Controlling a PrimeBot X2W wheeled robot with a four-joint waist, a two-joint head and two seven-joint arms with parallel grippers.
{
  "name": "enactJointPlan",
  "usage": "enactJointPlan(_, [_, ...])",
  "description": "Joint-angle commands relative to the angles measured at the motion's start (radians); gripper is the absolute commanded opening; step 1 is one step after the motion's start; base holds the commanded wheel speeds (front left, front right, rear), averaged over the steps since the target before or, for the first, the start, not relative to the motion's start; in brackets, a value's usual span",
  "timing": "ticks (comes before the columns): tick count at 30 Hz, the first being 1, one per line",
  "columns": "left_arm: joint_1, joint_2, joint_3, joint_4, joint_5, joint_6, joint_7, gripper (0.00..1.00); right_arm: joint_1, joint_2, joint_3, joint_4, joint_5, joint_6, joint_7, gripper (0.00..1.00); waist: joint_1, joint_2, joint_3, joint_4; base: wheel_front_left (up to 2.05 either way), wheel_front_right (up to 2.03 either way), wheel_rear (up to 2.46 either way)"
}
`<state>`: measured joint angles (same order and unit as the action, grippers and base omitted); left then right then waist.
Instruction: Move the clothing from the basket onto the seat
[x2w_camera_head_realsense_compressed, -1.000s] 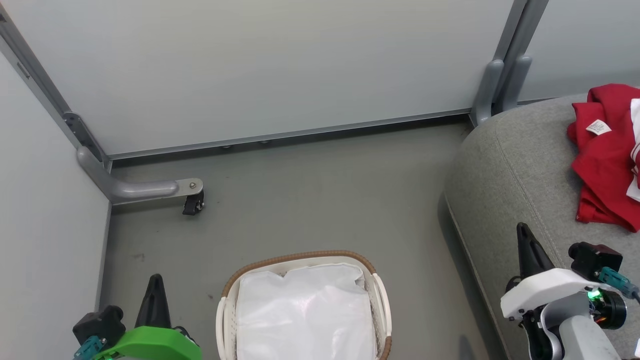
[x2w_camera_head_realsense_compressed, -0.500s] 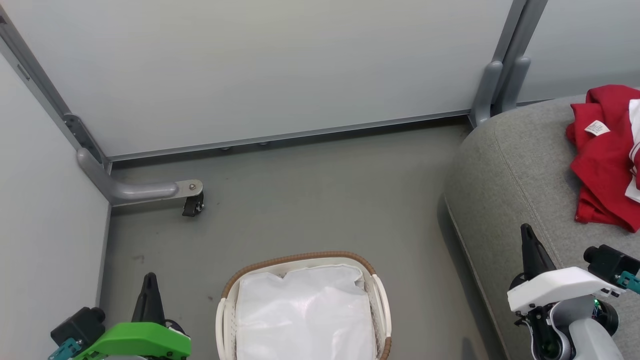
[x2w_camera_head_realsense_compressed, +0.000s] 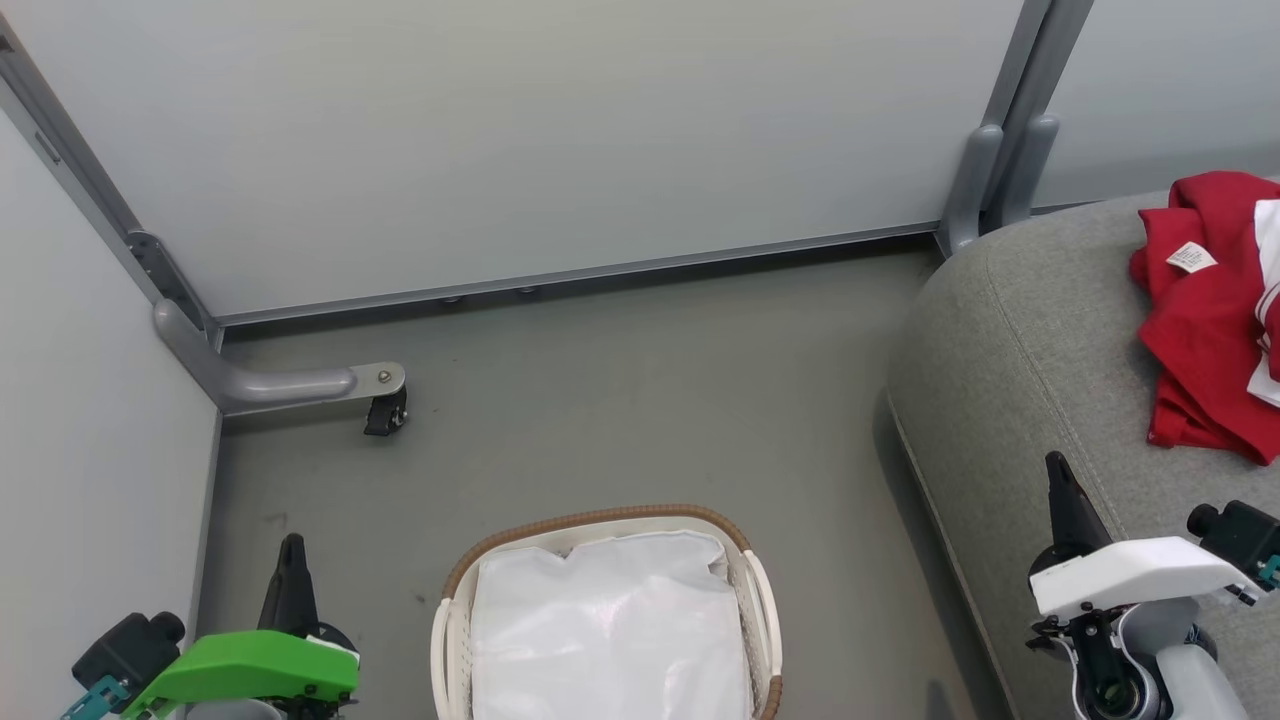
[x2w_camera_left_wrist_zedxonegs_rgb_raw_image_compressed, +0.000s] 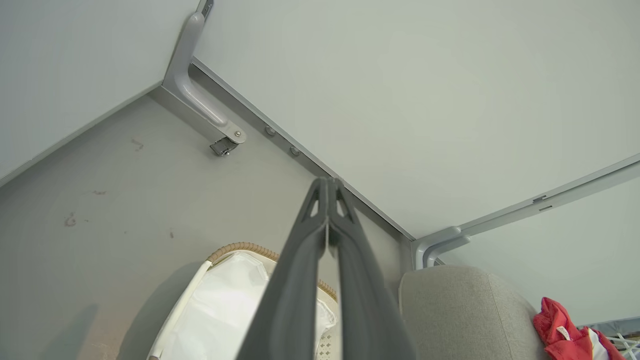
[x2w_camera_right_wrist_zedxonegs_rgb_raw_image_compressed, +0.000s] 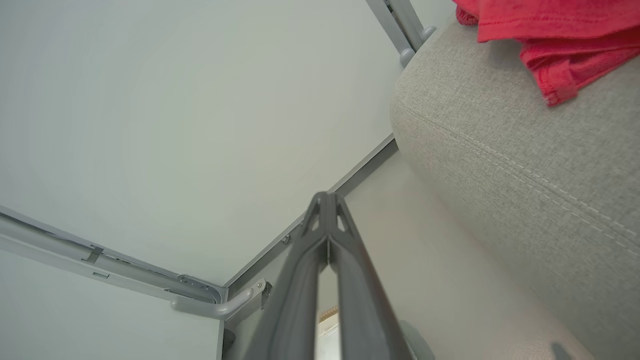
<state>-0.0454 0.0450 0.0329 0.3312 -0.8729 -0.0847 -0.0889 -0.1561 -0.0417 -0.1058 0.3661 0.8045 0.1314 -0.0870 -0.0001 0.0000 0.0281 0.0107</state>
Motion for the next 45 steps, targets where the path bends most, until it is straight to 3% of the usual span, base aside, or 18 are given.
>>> enactJointPlan(1, [-0.03, 0.004, 0.008, -0.016, -0.033, -0.007, 0.008, 0.0, -0.003, -0.008, -0.001, -0.019, 0.036, 0.0, 0.007, 0.0, 0.0001, 0.0, 0.0, 0.0, 0.0, 0.0, 0.0])
enactJointPlan(45, [-0.057, 0.007, 0.054, -0.061, -0.467, -0.032, 0.129, 0.0, 0.032, -0.01, -0.007, -0.085, 0.51, -0.001, 0.128, 0.0, 0.0001, 0.0, -0.013, -0.006, 0.0, 0.0, 0.0])
